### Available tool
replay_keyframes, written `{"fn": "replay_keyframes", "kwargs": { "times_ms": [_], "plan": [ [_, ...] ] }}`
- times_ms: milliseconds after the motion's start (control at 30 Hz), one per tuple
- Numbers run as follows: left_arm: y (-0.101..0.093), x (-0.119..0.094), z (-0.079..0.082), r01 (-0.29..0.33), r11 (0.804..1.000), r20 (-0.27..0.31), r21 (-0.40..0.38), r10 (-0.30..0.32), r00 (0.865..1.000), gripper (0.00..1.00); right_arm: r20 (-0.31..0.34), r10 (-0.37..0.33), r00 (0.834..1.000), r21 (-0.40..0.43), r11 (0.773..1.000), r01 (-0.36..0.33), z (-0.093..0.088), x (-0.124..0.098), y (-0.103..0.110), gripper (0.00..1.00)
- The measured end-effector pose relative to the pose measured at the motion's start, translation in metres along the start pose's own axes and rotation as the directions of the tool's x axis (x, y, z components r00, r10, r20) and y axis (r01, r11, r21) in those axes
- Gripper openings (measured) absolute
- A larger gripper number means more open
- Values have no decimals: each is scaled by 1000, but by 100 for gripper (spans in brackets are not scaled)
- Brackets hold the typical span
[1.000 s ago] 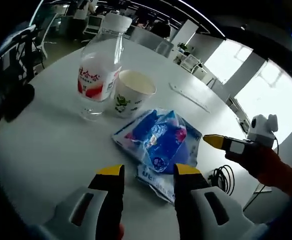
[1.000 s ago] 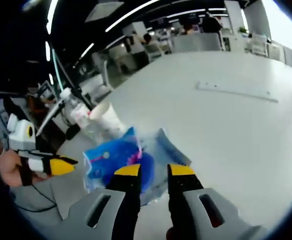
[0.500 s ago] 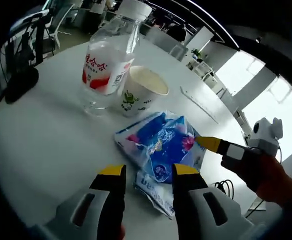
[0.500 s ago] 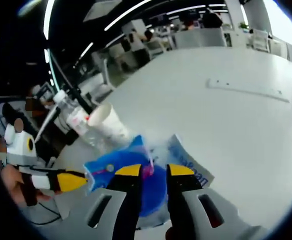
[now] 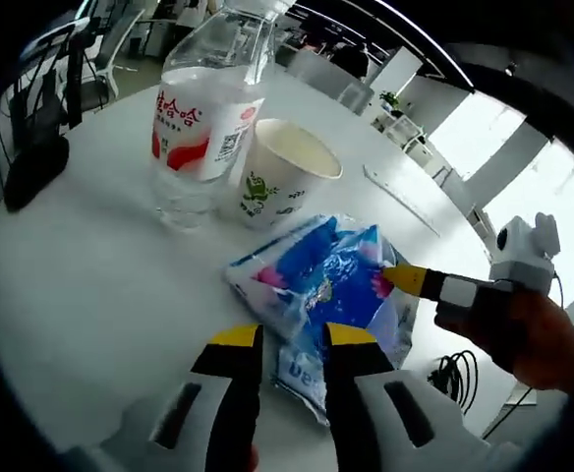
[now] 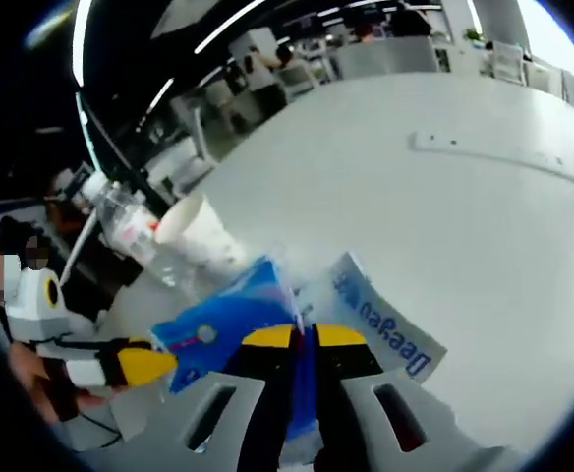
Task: Arrange the tabletop items into an orderly group along one side of the table until the central work area is clear of visible clutter.
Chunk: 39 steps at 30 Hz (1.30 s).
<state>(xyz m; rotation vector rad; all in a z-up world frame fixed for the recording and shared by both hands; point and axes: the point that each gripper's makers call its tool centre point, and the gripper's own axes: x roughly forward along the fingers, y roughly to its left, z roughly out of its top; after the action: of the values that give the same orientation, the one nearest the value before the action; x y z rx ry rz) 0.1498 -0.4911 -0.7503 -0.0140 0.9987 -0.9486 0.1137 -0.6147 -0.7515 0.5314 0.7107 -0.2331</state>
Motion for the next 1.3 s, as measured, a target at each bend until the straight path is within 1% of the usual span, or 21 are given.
{"fn": "replay_keyframes", "kwargs": {
  "times_ms": [67, 167, 333, 567, 833, 933, 1067, 1167, 1267, 1300],
  "plan": [
    [-2, 0, 0, 13, 1000, 7, -14, -12, 1000, 11, 9, 5, 1000, 11, 1000, -5, -2, -1, 1, 0],
    [0, 0, 1, 8, 1000, 17, -18, -7, 1000, 4, 15, 8, 1000, 22, 1000, -8, -6, -5, 4, 0],
    [2, -5, 2, 8, 1000, 33, -3, -8, 999, 0, 39, 9, 999, 20, 1000, -10, -8, -16, 9, 0],
    [1, -14, 7, 16, 1000, 60, 5, -16, 998, 0, 67, 17, 998, 38, 999, -20, -13, -30, 15, 0],
    [-3, -24, 6, 26, 1000, 72, 5, -26, 997, 0, 98, 19, 995, 42, 999, -23, -16, -44, 21, 0],
    [-8, -28, 2, 39, 999, 69, 18, -40, 997, 0, 99, 15, 995, 34, 999, -18, -22, -49, 21, 0],
    [-11, -34, -3, 49, 998, 69, 27, -51, 996, 0, 111, 22, 994, 49, 998, -28, -30, -61, 22, 0],
    [-16, -37, -8, 51, 996, 60, 67, -55, 997, 0, 114, 23, 993, 47, 998, -29, -35, -69, 24, 0],
    [-20, -40, -12, 65, 996, 58, 59, -68, 996, 0, 122, 13, 992, 63, 998, -21, -40, -77, 23, 0],
    [-22, -42, -13, 67, 996, 59, 58, -70, 996, 0, 134, 8, 991, 83, 996, -20, -40, -81, 22, 0]
  ]
}}
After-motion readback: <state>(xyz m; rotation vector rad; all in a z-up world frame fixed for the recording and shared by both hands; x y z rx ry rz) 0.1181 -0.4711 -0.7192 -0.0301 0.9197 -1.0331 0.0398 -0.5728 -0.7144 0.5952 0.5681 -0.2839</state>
